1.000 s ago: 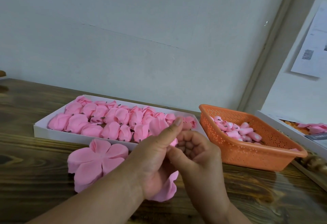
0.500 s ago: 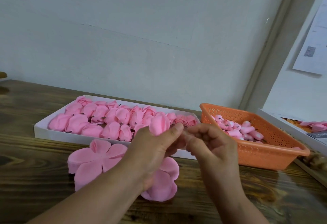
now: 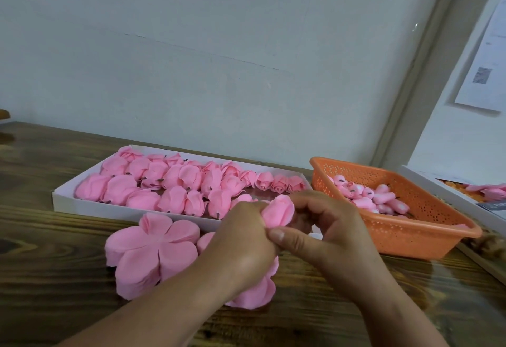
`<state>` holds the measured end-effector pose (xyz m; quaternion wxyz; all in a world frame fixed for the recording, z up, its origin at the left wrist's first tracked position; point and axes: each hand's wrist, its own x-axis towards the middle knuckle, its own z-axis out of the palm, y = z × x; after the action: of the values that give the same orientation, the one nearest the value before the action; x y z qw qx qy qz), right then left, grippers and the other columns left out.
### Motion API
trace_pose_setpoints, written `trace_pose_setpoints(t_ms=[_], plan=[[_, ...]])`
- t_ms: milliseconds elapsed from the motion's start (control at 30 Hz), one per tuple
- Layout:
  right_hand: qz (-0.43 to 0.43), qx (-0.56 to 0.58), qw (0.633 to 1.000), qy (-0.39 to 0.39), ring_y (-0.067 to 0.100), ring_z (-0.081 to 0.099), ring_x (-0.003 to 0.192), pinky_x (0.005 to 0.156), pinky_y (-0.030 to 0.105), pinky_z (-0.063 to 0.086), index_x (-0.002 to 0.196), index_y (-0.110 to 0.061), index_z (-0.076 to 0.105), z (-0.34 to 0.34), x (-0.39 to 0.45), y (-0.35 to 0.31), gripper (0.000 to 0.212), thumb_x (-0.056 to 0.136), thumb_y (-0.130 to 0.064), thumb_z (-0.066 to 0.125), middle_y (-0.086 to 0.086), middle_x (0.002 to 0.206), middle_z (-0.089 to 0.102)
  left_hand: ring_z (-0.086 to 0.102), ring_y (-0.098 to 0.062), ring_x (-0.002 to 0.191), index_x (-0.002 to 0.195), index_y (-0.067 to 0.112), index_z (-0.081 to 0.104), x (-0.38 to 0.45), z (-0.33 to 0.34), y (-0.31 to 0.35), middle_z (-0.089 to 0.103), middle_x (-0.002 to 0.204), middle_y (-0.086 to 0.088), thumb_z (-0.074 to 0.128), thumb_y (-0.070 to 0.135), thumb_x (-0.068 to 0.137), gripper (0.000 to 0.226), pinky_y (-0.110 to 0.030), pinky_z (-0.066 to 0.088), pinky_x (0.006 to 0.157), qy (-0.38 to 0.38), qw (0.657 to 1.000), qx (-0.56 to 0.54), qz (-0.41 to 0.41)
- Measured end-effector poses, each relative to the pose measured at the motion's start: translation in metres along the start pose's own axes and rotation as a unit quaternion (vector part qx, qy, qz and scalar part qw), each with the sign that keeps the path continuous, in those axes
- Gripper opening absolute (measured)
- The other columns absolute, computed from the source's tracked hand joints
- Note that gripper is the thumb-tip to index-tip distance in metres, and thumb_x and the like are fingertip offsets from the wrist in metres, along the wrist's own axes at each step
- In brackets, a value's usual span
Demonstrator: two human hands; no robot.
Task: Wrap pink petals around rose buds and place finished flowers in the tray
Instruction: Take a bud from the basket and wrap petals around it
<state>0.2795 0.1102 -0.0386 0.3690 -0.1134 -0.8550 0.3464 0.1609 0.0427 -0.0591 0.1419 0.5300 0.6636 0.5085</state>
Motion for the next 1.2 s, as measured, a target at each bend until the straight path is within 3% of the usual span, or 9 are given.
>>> trace_pose_setpoints(t_ms=[300,433,633,733,833,967,1100,1200], plan=[[0.015,0.002,1.0,0.009,-0.001,0.051,0.06,0.058,0.013,0.044,0.08,-0.03,0.07,-0.001,-0.001,-0.004,0.02,0.063,-0.023,0.077,-0.014,0.068,0.065,0.048,-0.002,0.054,0.065,0.026,0.051,0.0,0.006,-0.008,0.053,0.059,0.009,0.069,0.015,0.077,0.023,-0.012,0.041,0.048,0.037,0.996,0.082,0.028],[0.03,0.019,0.999,0.014,-0.003,0.052,0.056,0.054,0.011,0.044,0.075,-0.024,0.069,0.001,-0.001,-0.008,0.024,0.069,-0.004,0.081,-0.011,0.065,0.065,0.042,-0.001,0.051,0.064,0.027,0.044,0.0,0.006,-0.008,0.047,0.059,0.01,0.066,0.02,0.078,0.028,-0.01,0.035,0.047,0.052,0.987,0.141,0.049],[0.064,0.088,0.993,0.039,0.019,0.062,0.062,0.059,0.033,0.055,0.079,-0.015,0.07,0.011,-0.003,-0.006,0.017,0.073,0.0,0.075,0.01,0.071,0.069,0.04,-0.004,0.059,0.064,0.03,0.037,0.001,0.006,-0.01,0.042,0.062,0.013,0.062,0.022,0.081,0.032,-0.009,0.032,0.054,0.079,0.982,0.165,0.055],[0.077,0.109,0.99,0.038,0.024,0.06,0.063,0.059,0.035,0.053,0.089,-0.017,0.068,0.01,-0.002,-0.003,0.022,0.074,-0.002,0.075,0.018,0.07,0.066,0.047,-0.009,0.064,0.067,0.028,0.042,0.002,0.006,-0.011,0.045,0.062,0.01,0.065,0.027,0.081,0.026,-0.019,0.042,0.06,0.054,0.983,0.167,0.051],[0.09,0.128,0.988,0.006,0.014,0.056,0.055,0.046,0.017,0.042,0.096,-0.018,0.068,0.005,-0.001,0.0,0.026,0.075,-0.005,0.074,0.016,0.063,0.064,0.056,-0.016,0.067,0.068,0.026,0.046,0.0,0.006,-0.01,0.051,0.063,0.007,0.066,0.031,0.081,0.024,-0.027,0.048,0.064,0.025,0.985,0.168,0.041],[0.101,0.162,0.98,-0.062,0.007,0.06,0.051,0.045,0.012,0.043,0.103,-0.013,0.067,-0.004,-0.001,0.005,0.035,0.068,-0.015,0.072,0.009,0.063,0.067,0.064,-0.021,0.084,0.083,0.023,0.059,0.0,0.007,-0.01,0.067,0.088,-0.003,0.065,0.034,0.085,0.012,-0.03,0.049,0.073,-0.051,0.984,0.166,0.047],[0.093,0.178,0.977,-0.077,0.005,0.059,0.047,0.043,0.012,0.043,0.086,-0.009,0.071,-0.006,-0.002,0.008,0.019,0.068,-0.011,0.071,0.003,0.06,0.066,0.064,-0.015,0.088,0.102,0.026,0.064,0.003,0.011,-0.011,0.068,0.094,0.003,0.062,0.035,0.089,0.016,-0.035,0.052,0.08,-0.106,0.977,0.172,0.066],[0.088,0.163,0.98,-0.067,0.004,0.056,0.045,0.042,0.012,0.042,0.076,-0.009,0.071,-0.004,-0.001,0.008,0.012,0.067,-0.015,0.071,0.003,0.057,0.066,0.06,-0.005,0.074,0.093,0.027,0.065,0.005,0.01,-0.013,0.063,0.077,0.007,0.061,0.037,0.089,0.011,-0.022,0.048,0.067,-0.11,0.98,0.161,0.048]])
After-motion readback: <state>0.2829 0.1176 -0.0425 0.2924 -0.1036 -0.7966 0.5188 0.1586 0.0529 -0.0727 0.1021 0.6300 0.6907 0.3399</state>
